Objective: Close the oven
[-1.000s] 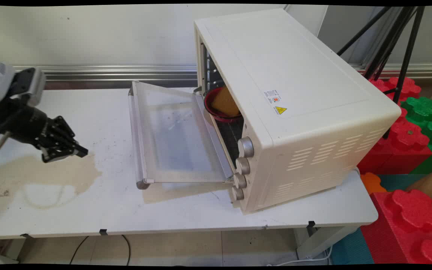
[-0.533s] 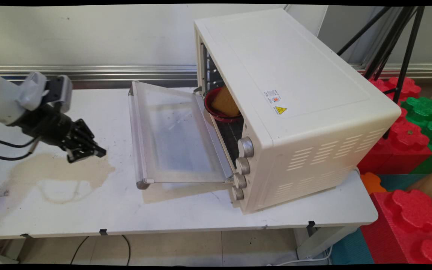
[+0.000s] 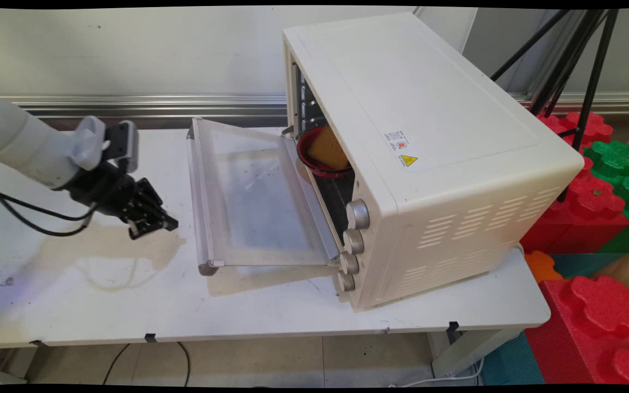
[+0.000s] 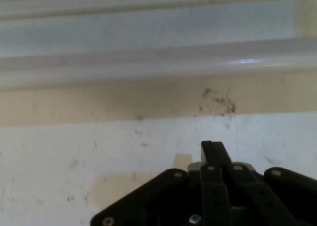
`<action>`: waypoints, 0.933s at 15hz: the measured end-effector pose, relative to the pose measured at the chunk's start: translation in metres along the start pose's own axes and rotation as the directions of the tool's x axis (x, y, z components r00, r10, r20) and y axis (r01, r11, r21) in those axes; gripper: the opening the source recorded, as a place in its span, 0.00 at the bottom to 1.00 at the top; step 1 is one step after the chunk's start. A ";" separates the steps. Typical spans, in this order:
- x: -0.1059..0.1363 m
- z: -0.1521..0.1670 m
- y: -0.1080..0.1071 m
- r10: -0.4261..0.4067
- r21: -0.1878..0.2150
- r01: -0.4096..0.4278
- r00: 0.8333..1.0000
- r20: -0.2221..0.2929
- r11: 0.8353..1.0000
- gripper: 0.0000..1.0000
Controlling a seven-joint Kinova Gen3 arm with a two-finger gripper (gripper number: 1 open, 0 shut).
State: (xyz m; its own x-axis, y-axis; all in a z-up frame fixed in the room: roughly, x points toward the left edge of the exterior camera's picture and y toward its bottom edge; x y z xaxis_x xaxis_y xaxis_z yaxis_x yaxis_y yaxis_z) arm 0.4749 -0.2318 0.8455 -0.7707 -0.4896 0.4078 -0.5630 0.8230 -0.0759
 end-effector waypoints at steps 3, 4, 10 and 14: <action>0.007 0.014 -0.001 0.001 0.000 -0.001 1.000 -0.001 1.000 0.00; 0.009 0.020 -0.001 0.001 0.000 -0.001 1.000 -0.002 1.000 0.00; 0.030 0.050 -0.003 0.003 0.001 -0.003 1.000 -0.022 1.000 0.00; 0.039 0.059 -0.004 0.003 0.005 -0.003 0.999 -0.035 1.000 0.00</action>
State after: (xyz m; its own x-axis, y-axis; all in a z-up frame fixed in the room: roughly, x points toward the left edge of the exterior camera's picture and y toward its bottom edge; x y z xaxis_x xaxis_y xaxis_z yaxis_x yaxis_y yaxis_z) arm 0.4295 -0.2709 0.8076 -0.7618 -0.4765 0.4389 -0.5620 0.8231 -0.0819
